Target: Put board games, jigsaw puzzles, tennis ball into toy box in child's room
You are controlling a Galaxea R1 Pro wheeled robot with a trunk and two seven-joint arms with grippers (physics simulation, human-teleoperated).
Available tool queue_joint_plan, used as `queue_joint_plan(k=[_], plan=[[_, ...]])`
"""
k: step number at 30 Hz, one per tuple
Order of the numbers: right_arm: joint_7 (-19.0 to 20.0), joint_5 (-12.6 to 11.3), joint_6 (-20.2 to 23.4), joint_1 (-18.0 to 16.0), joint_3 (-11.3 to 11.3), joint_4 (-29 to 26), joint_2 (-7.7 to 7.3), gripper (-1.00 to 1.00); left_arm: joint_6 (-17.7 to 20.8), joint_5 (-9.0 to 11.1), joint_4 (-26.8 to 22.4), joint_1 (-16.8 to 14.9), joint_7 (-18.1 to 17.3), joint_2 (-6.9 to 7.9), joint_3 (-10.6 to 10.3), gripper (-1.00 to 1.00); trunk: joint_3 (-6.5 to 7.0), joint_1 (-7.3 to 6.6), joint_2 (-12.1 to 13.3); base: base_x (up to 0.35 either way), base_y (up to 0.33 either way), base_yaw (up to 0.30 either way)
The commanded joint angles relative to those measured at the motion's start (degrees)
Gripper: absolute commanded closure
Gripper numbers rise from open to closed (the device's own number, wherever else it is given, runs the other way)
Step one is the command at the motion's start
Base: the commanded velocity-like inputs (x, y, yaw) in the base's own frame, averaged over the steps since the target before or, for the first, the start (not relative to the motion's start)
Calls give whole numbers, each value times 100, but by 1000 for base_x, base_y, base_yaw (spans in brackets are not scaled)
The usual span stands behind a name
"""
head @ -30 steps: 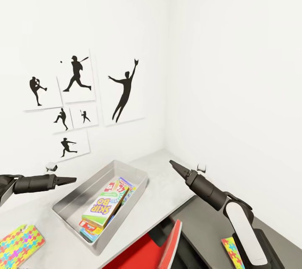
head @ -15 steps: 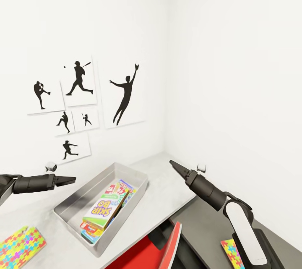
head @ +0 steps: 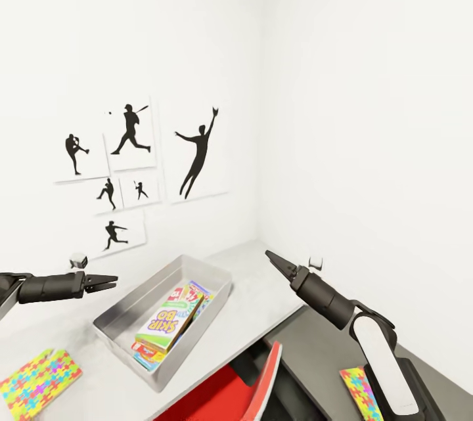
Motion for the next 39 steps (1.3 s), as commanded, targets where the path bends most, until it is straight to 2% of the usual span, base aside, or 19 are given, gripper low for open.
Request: queue_joint_plan(k=[1, 16, 27, 39], plan=[[-12, -29, 26, -2, 3, 0, -3, -100, 64, 30, 0, -3, -19, 5, -41, -100, 16, -24, 39, -127, 0, 0], [-41, -25, -107, -2, 13, 23, -2, -100, 73, 25, 0, -6, -19, -2, -41, -100, 287, -353, 640, -22, 0, 0], [-42, -27, -115, -2, 18, 17, 5, -100, 72, 28, 0, -8, -19, -7, -41, -100, 288, -353, 640, -222, 27, 12], [-50, -25, -115, -2, 23, 24, 6, -100, 81, 22, 0, -7, -19, -17, -41, -100, 318, -353, 640, -44, 3, 245]])
